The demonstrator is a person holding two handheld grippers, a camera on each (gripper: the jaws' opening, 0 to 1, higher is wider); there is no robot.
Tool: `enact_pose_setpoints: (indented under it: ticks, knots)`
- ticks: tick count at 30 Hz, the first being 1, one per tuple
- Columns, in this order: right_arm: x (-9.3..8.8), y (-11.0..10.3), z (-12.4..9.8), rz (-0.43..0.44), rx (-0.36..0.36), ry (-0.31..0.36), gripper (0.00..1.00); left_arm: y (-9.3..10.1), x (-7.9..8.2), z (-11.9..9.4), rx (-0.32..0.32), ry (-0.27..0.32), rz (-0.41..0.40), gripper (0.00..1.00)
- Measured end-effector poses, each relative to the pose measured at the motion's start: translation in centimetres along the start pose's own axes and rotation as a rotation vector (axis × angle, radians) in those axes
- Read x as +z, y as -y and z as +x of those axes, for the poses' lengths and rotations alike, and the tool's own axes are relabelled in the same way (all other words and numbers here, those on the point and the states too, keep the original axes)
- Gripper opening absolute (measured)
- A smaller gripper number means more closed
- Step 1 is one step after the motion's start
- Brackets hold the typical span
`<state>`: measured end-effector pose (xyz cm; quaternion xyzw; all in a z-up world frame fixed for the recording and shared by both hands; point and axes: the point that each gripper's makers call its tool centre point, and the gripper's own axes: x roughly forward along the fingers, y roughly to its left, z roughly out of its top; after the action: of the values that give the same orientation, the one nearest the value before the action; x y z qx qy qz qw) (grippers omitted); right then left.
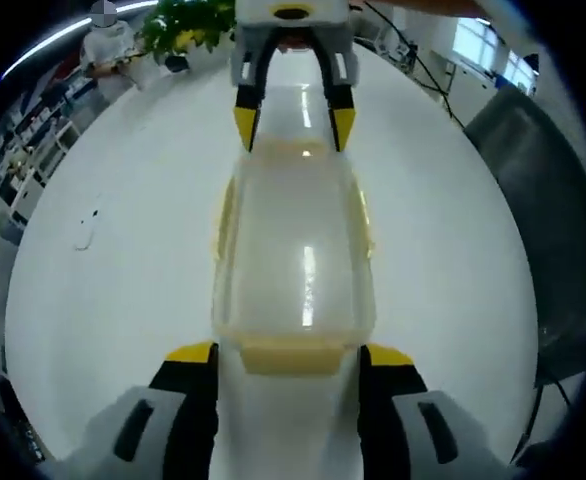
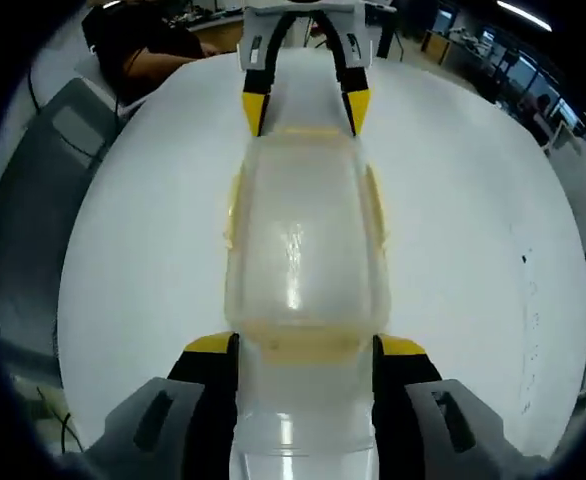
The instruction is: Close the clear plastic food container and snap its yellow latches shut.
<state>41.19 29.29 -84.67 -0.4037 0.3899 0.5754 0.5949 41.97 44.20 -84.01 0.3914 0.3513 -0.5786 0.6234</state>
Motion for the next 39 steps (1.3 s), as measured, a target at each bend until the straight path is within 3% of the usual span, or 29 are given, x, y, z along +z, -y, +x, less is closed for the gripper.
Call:
enact_pose_setpoints:
  ticks: [3,4,7,8,10,18,25,32,39]
  knots:
    - [0.0,-0.1,0.2,0.002,0.02,-0.008,0.5,0.0,-0.7,0.2,-0.016,-0.048,0.049,0.45]
    - [-0.1,-0.1,0.3,0.002,0.019,-0.015,0.5,0.2,-0.2,0.2,-0.025,-0.027,0.01,0.43]
    - [-0.3,-0.3,0.4,-0.005,0.03,-0.026,0.5,0.9,-0.6,0.1,-0.07,-0.05,-0.056,0.37]
    - [-0.4,-0.4,0.4,-0.008,0.032,-0.025,0.49,0.5,-0.4,0.1,-0.059,-0.042,-0.007,0.36]
    - [-0.4,-0.4,0.4,-0.009,0.034,-0.027,0.49,0.6,-0.5,0.1,-0.06,-0.044,-0.013,0.35]
    - [-0.4,-0.7,0.5,0.0,0.036,-0.052,0.51,0.7,-0.2,0.1,-0.064,0.005,-0.017,0.35]
    - [-0.6,-0.7,0.5,0.01,0.032,-0.084,0.54,0.2,-0.5,0.4,-0.067,-0.085,-0.015,0.36]
    - [-0.8,-0.5,0.3,-0.008,0.038,-0.047,0.5,0.2,-0.7,0.4,-0.069,-0.09,-0.009,0.36]
    - [-0.5,-0.2,0.3,-0.021,0.039,-0.085,0.43,-0.3,-0.8,0.6,-0.068,-0.111,-0.014,0.35]
